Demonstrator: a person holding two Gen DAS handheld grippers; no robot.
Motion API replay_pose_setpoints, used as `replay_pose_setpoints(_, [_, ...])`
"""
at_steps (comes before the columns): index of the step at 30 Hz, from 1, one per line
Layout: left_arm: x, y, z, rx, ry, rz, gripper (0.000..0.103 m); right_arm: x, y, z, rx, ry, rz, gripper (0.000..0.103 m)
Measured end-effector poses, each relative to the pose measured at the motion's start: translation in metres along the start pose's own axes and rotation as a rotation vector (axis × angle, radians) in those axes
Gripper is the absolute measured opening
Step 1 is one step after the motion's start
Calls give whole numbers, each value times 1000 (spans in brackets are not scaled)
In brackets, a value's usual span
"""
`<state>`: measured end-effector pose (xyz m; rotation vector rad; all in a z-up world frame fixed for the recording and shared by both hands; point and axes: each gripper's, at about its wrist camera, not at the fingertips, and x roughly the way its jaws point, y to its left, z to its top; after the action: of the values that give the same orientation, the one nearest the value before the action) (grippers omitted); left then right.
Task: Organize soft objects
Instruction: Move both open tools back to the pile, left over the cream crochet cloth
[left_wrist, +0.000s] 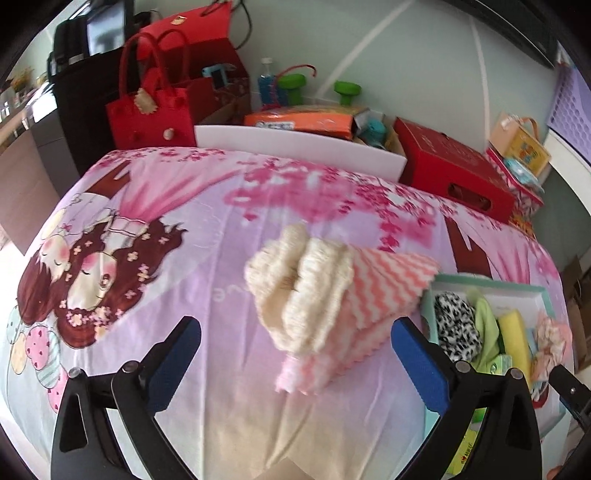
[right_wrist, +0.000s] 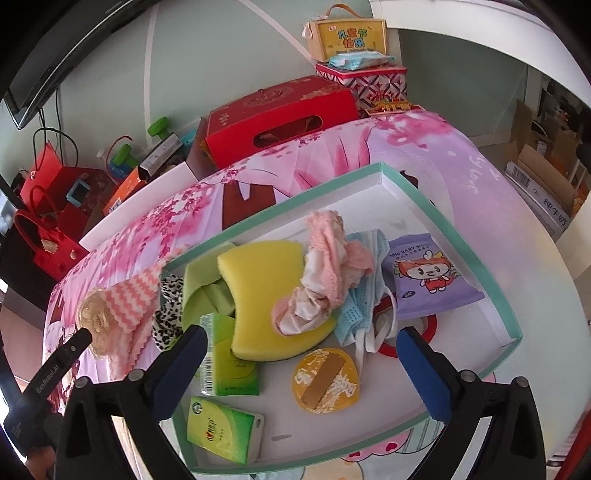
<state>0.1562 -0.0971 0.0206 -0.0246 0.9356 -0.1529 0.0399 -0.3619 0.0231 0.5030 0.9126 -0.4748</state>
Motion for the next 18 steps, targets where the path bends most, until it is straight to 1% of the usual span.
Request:
replay_pose_setpoints(4, [-6, 19, 7, -47, -33, 24, 102, -7, 18, -1, -14, -28, 37, 103])
replay_pose_setpoints(8, [-8, 39, 12, -101, -41, 27, 102, -12, 43, -1, -47, -57, 45, 103])
replay_pose_setpoints(12, [-11, 56, 15, -139, -56, 32, 102, -14, 69, -4, -76, -78, 121, 103])
replay_pose_setpoints(16, [-14, 70, 17, -169, -85, 47, 102, -8, 100, -9, -126, -70, 171, 103])
replay_pose_setpoints(18, [-13, 77, 18, -177, -83, 53, 102, -3, 112, -12, -153, -58, 183, 103])
